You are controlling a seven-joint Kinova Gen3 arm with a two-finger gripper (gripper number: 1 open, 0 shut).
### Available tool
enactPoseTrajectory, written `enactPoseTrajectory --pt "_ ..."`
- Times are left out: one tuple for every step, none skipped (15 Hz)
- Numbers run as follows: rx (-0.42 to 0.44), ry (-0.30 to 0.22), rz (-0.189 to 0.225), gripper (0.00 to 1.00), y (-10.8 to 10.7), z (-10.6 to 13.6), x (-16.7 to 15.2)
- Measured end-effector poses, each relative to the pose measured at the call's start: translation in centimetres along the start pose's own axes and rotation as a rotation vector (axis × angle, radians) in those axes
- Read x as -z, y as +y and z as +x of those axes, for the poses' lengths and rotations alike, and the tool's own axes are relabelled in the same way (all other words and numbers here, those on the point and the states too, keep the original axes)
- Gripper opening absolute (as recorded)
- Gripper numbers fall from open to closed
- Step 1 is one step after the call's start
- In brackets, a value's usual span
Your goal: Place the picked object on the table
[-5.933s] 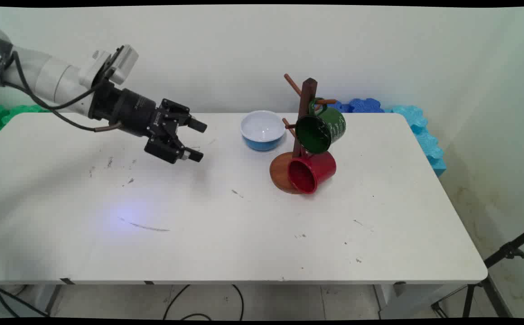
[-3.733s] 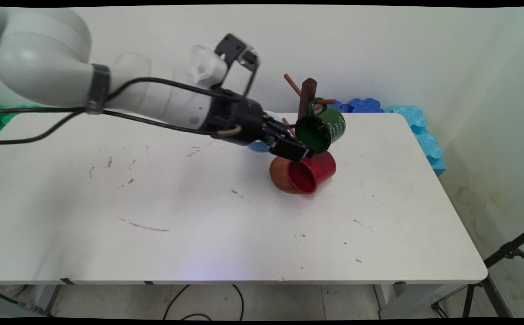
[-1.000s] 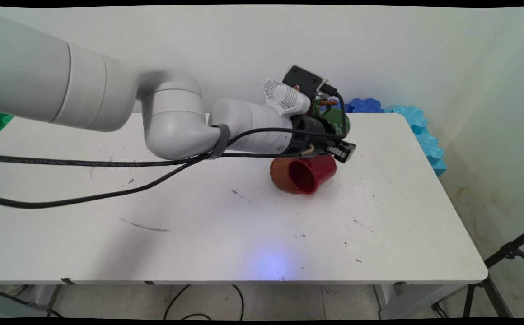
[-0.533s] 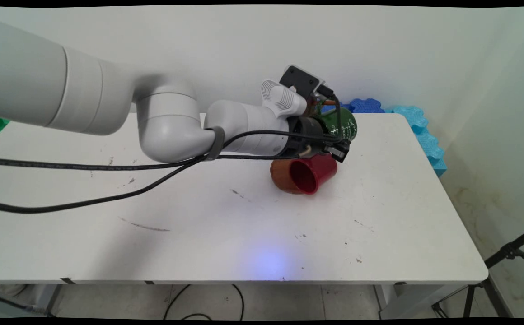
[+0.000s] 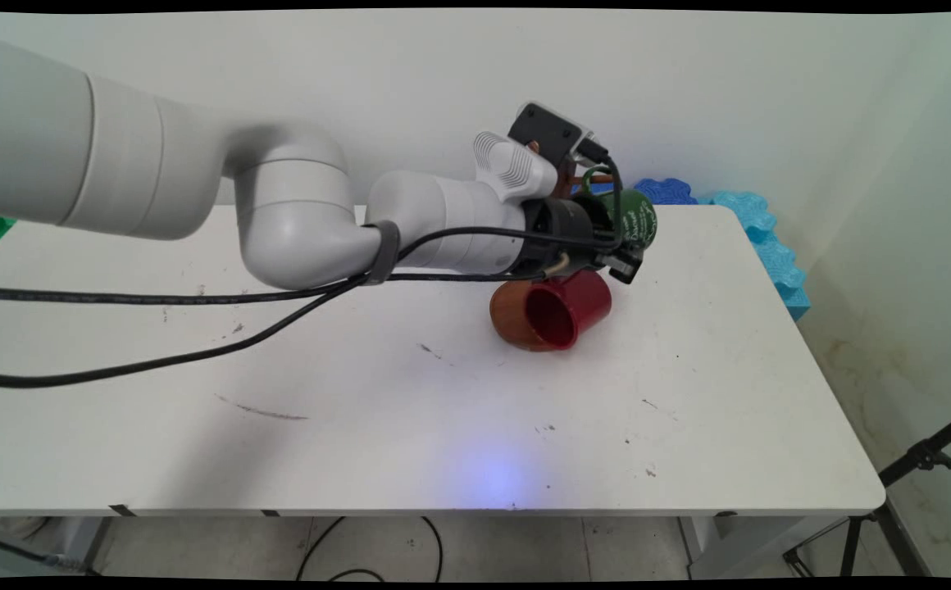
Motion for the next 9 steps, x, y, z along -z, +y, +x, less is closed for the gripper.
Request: enactPoseTrajectory --pt "-0.002 0.006 -0.003 0.0 0.1 0.2 0.1" --pt "-0.004 0.01 -0.006 0.0 0.2 0.3 0.3" --pt "-0.006 0.015 -0.01 0.0 0.3 0.5 0.4" --pt "-0.008 0.019 -0.015 0.0 0.4 0.6 0.6" --pt "-0.009 0.022 -0.018 0.0 0.5 0.7 0.8" --pt "-0.01 0.024 -0.021 0.0 0.6 0.8 0.9" --pt "-0.01 0.026 -0.025 0.0 0.7 0.8 1.1" --pt "-0.011 0.028 -0.028 0.0 0.8 0.9 1.2" --pt "-0.011 0.03 -0.033 0.0 1.0 0.9 1.4"
